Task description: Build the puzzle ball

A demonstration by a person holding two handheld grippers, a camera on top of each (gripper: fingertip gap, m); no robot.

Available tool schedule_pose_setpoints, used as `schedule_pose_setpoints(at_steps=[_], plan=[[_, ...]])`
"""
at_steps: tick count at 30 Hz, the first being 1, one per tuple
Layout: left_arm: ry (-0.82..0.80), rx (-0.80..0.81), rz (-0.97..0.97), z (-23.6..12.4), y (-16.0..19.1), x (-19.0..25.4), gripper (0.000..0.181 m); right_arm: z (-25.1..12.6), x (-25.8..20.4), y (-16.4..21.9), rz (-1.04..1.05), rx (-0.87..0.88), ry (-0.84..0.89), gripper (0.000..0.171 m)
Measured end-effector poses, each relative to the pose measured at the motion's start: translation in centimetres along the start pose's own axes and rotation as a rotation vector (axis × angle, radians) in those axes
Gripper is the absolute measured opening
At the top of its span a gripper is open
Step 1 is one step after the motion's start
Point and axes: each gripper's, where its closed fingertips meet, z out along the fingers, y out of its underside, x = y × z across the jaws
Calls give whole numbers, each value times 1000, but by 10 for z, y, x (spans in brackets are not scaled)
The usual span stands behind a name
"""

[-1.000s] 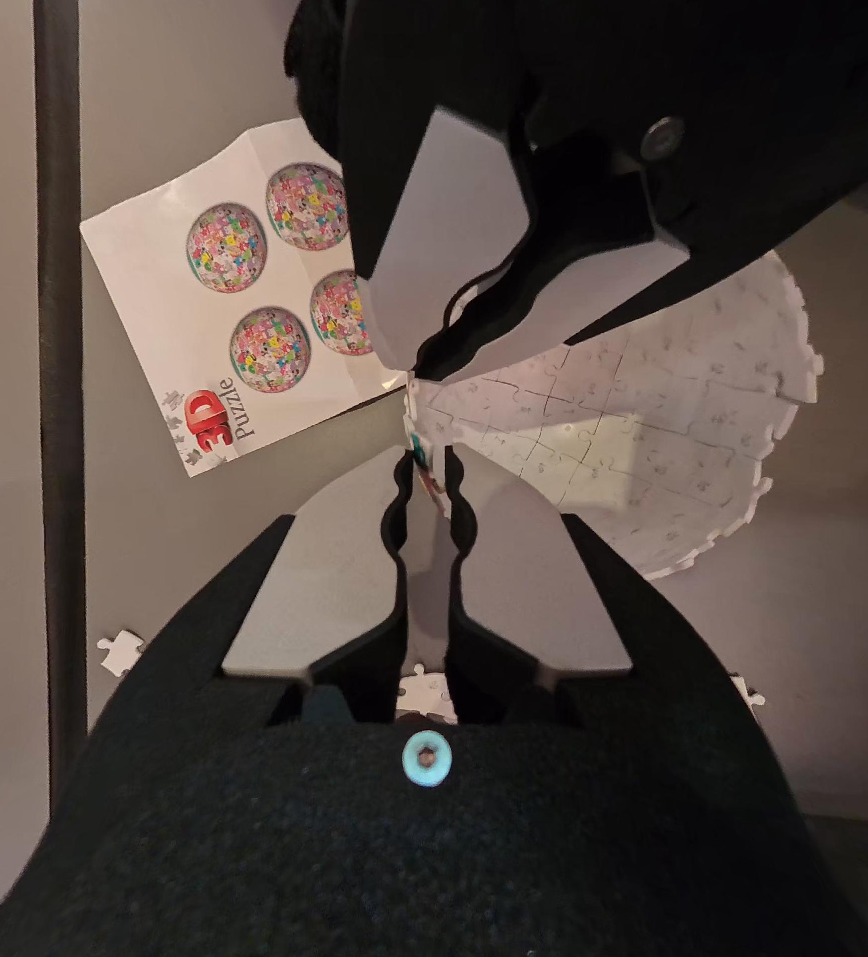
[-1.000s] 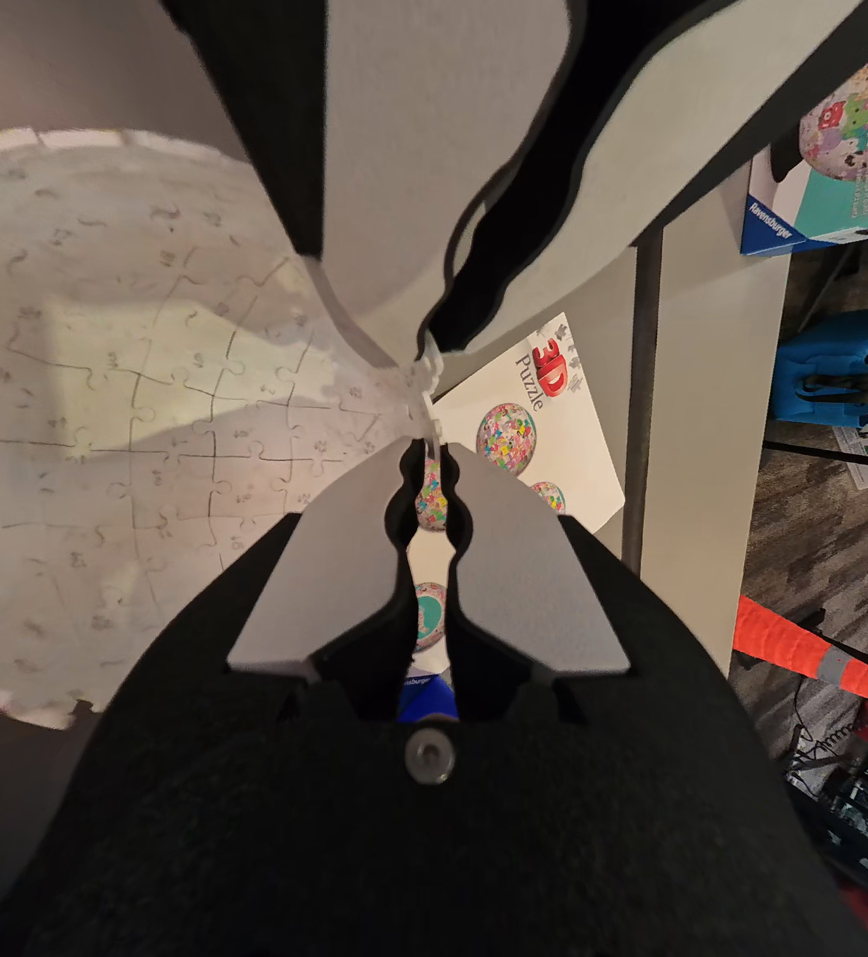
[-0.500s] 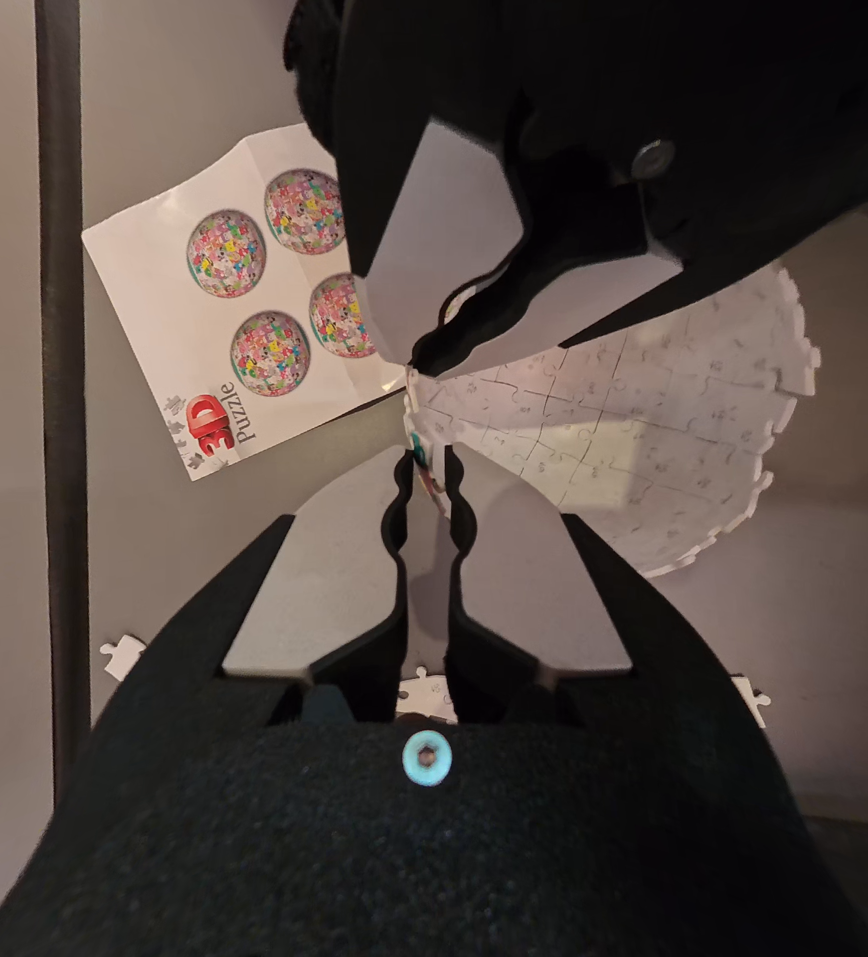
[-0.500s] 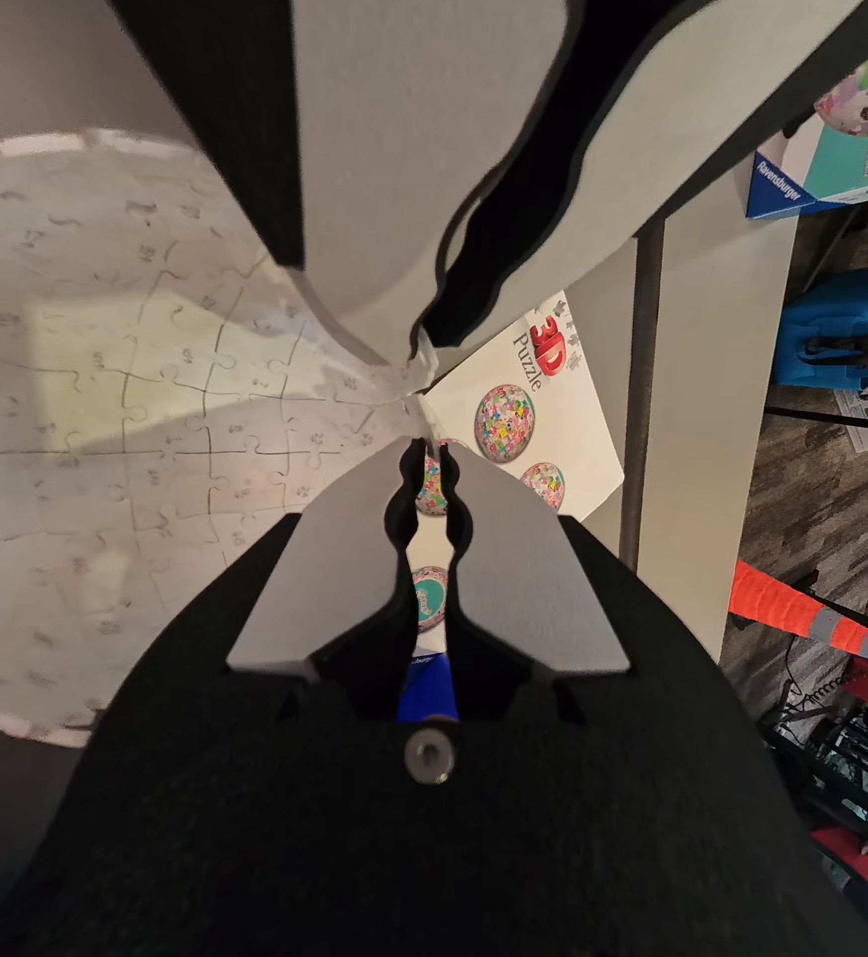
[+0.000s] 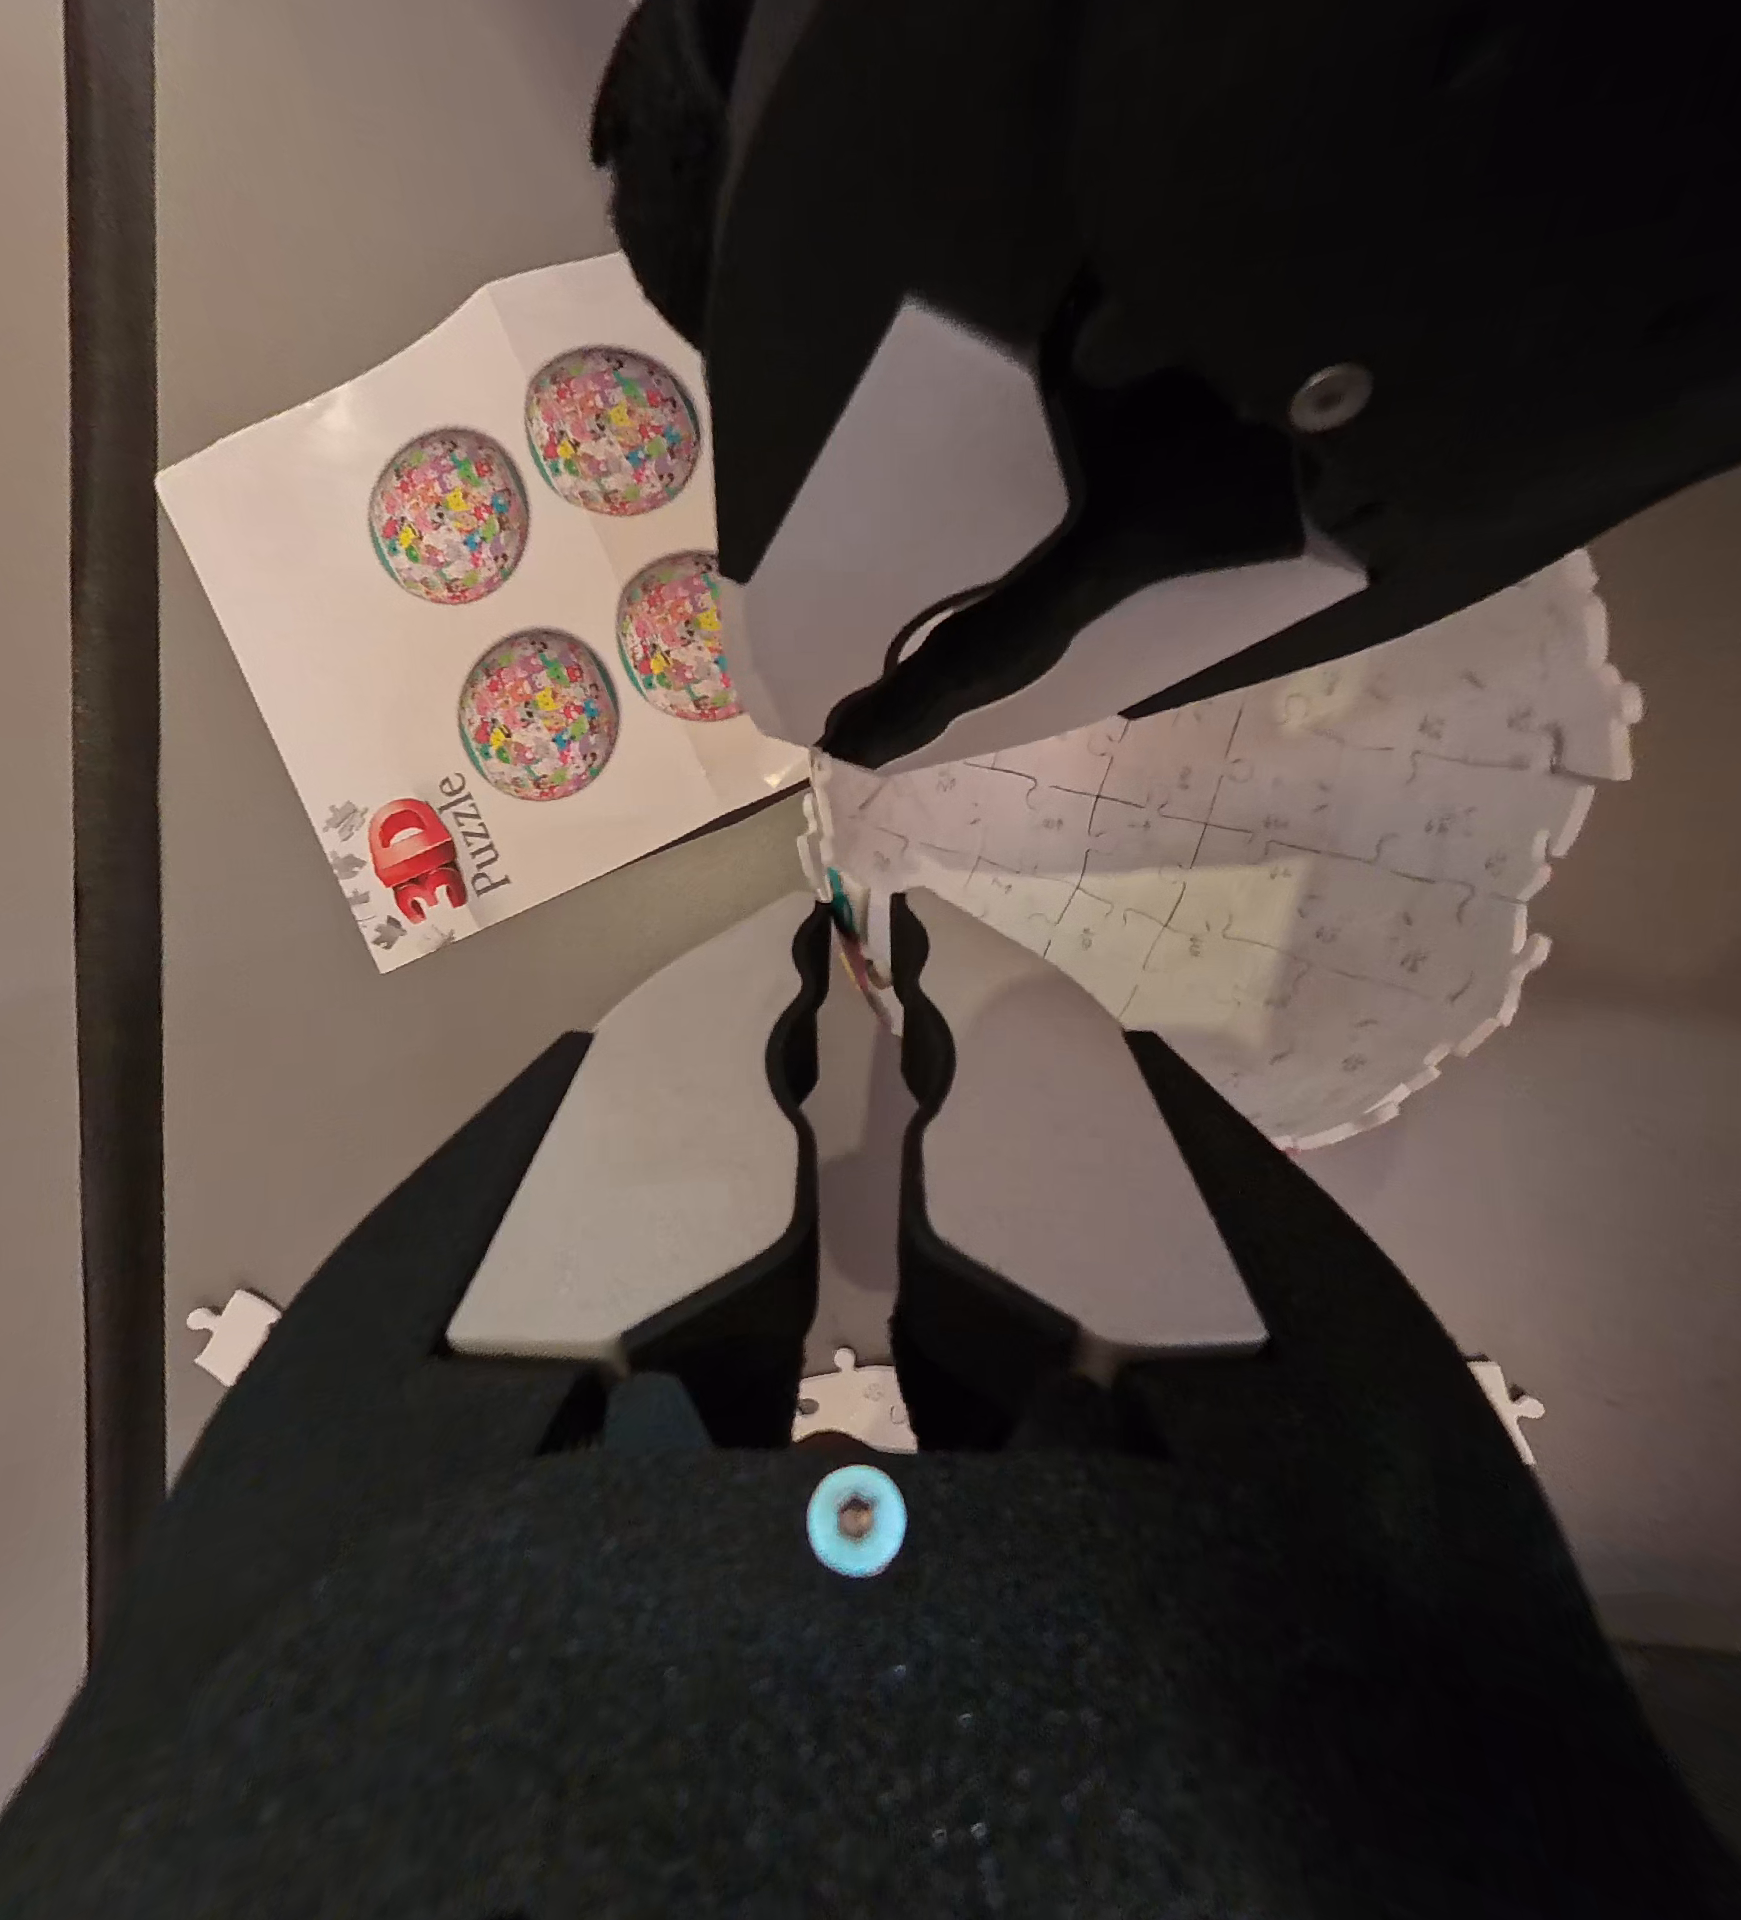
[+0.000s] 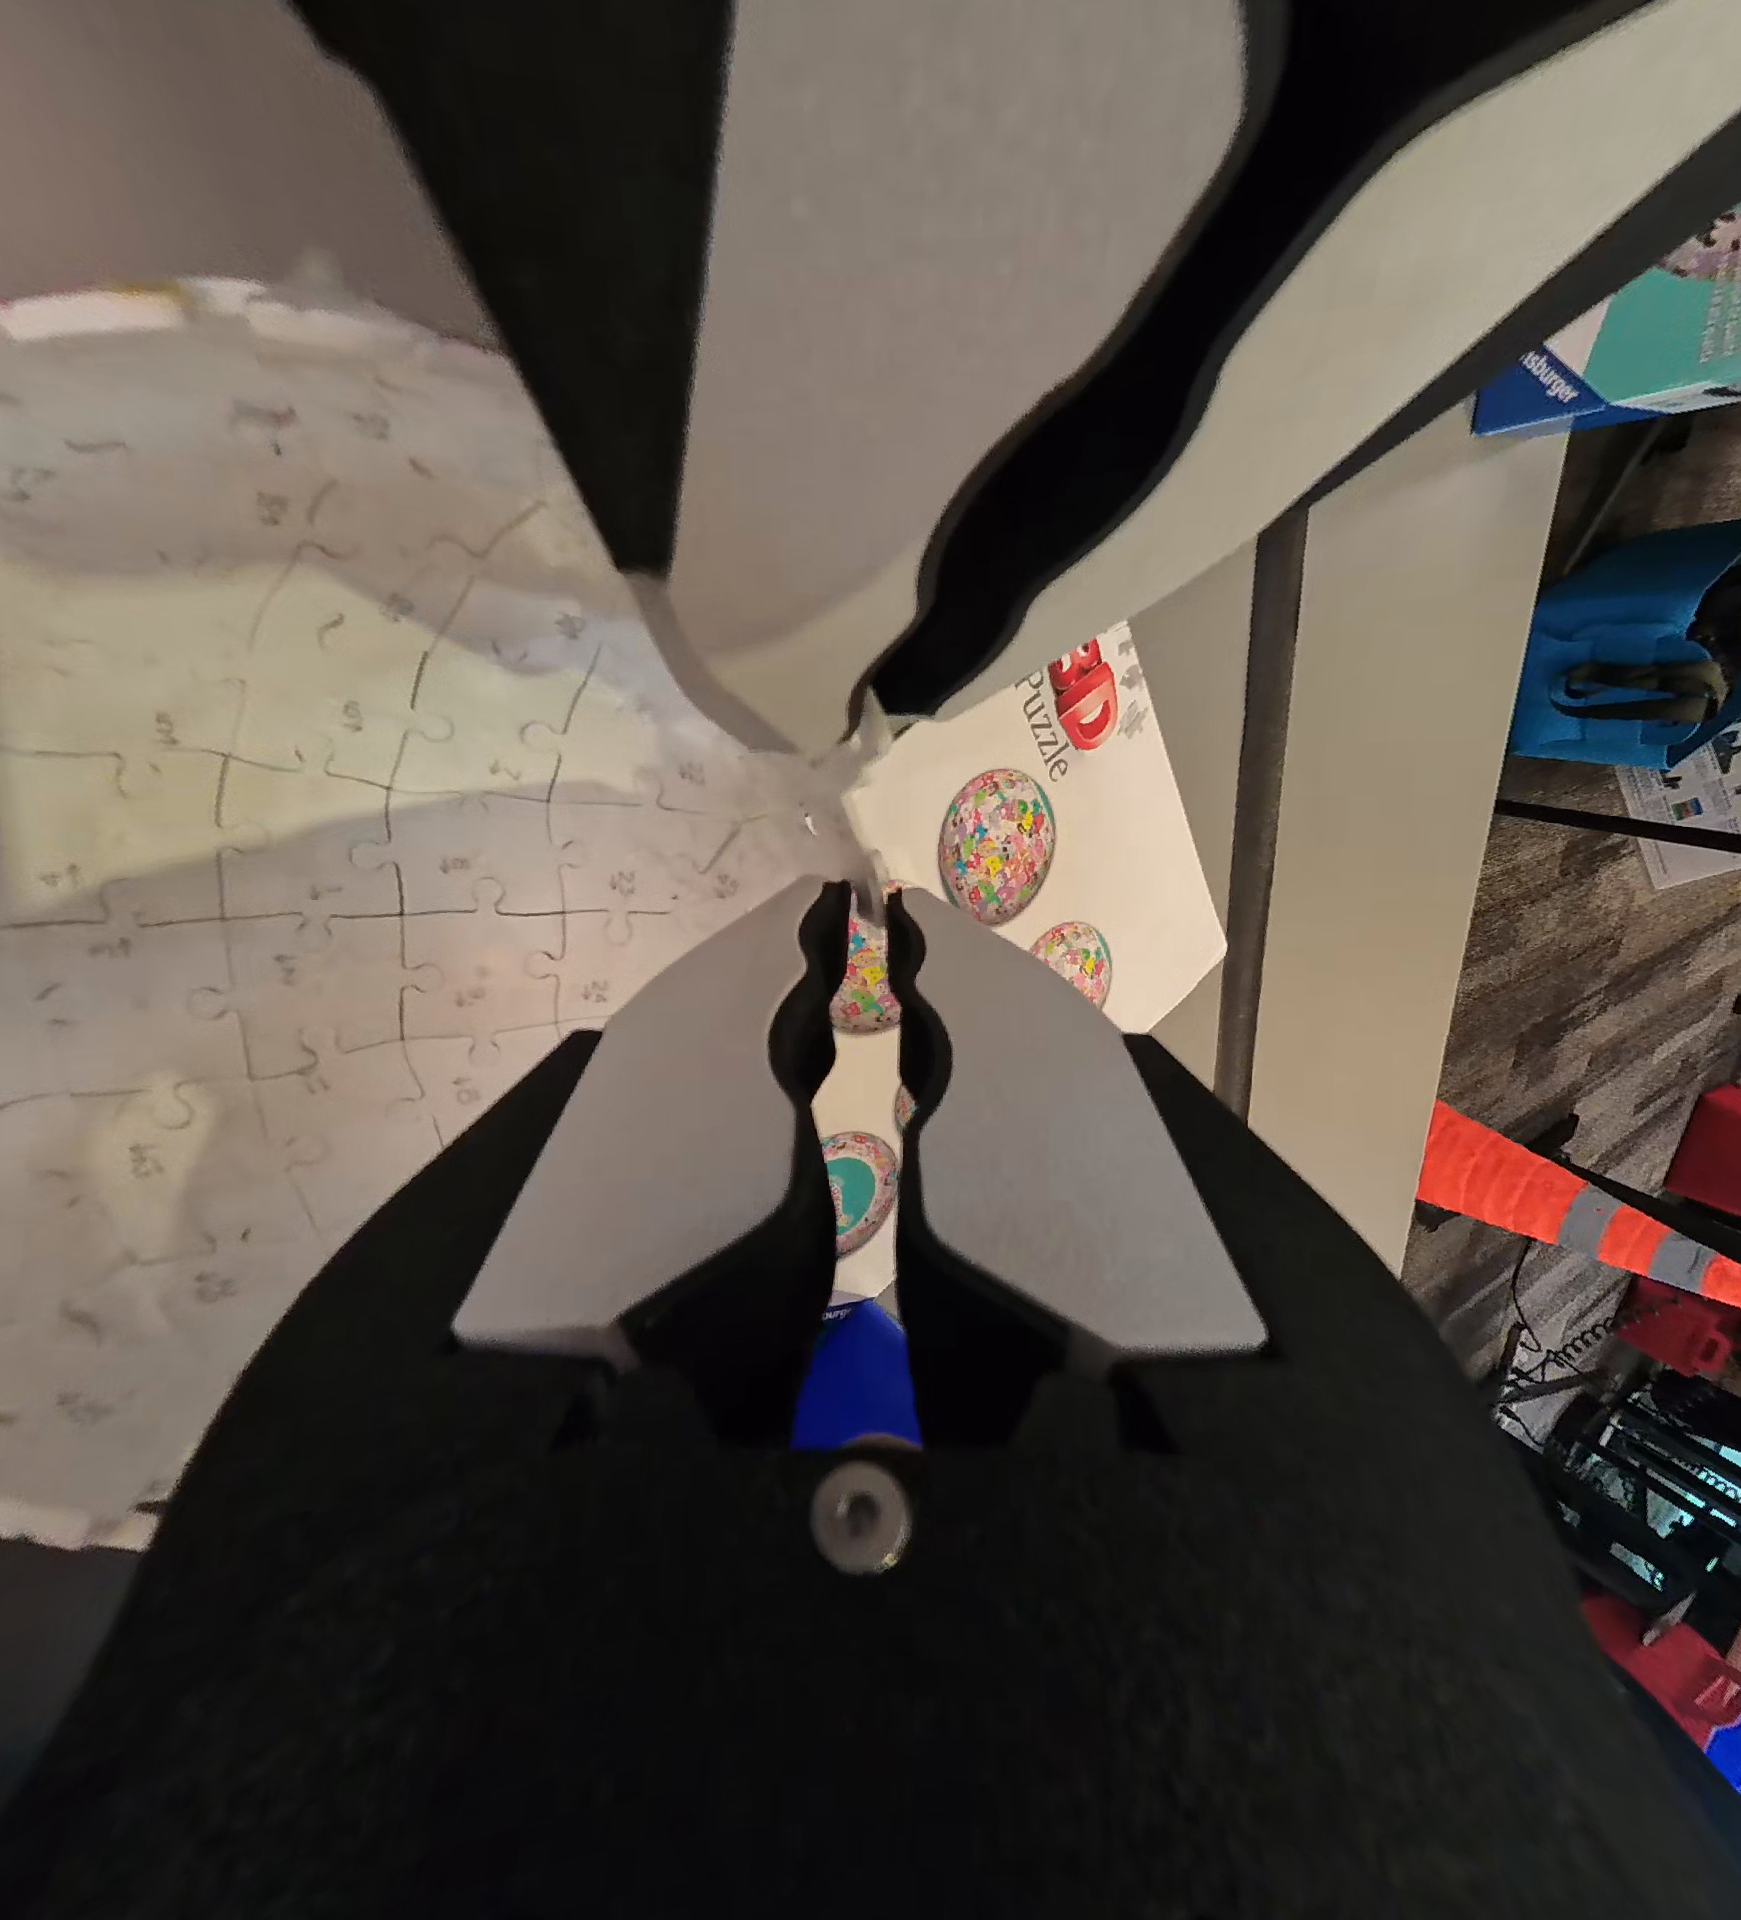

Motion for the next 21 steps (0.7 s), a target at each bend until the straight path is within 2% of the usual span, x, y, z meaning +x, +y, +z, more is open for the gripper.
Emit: schedule_pose_setpoints(at_steps=[21], plan=[[-25, -5, -58, -2, 1, -8, 14, 1, 4, -1, -5, -6, 18, 9]])
